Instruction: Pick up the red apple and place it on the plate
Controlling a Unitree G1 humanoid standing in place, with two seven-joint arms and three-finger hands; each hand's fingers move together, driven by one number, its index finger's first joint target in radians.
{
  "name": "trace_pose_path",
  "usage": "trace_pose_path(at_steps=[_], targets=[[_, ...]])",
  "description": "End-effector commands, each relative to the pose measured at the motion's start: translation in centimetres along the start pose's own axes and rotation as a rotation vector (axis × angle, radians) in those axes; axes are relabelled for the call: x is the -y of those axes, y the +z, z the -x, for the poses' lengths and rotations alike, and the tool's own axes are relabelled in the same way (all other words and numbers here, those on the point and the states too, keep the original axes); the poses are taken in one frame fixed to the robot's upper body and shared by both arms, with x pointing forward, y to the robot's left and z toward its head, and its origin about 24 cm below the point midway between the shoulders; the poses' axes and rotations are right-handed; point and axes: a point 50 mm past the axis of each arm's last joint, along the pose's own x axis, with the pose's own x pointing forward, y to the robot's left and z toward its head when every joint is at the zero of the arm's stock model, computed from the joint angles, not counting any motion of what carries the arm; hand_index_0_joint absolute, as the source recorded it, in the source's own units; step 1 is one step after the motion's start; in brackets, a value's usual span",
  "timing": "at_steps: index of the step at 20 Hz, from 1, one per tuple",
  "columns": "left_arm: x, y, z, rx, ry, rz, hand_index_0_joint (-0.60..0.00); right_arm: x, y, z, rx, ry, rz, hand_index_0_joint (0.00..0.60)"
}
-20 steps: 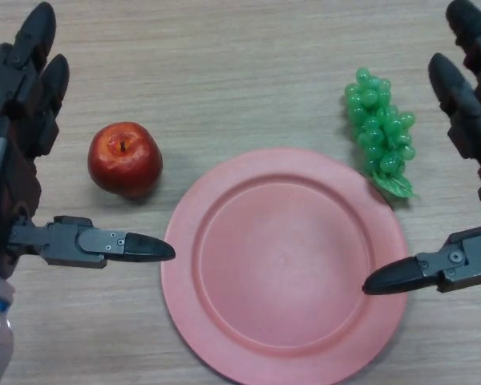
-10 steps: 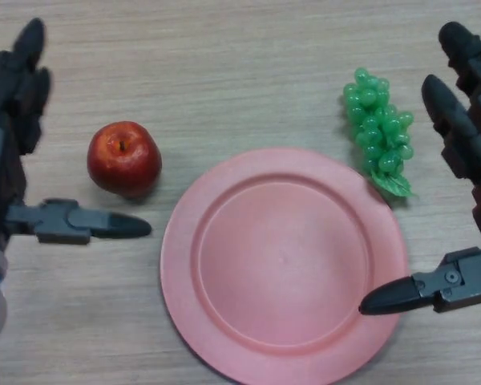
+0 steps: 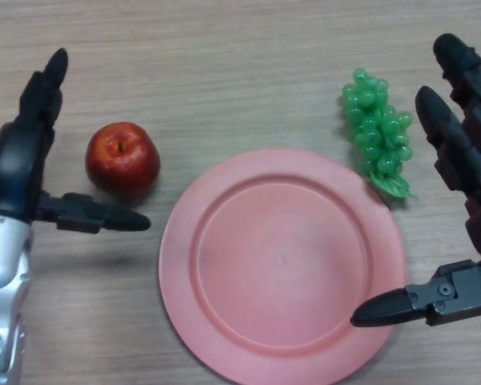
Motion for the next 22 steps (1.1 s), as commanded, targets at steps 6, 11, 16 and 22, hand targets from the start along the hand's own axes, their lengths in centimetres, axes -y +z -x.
trace_pose_path(at_steps=[6,11,16,22], targets=[[-0.5,2.3,-2.2,0.211,0.123,-0.135,0.000,0.2,3.3,0.6,0.214,-0.032,0.007,0.000],[0.0,2.2,-1.7,0.160,0.091,-0.160,-0.250,0.7,3.5,0.9,0.222,-0.041,0.003,0.000],[0.8,2.2,-1.3,0.076,0.013,-0.197,-0.600,1.4,3.9,1.2,0.239,-0.050,-0.020,0.000],[-0.2,3.6,0.0,0.108,0.038,-0.254,-0.600,1.4,4.2,1.3,0.254,-0.048,-0.015,0.000]])
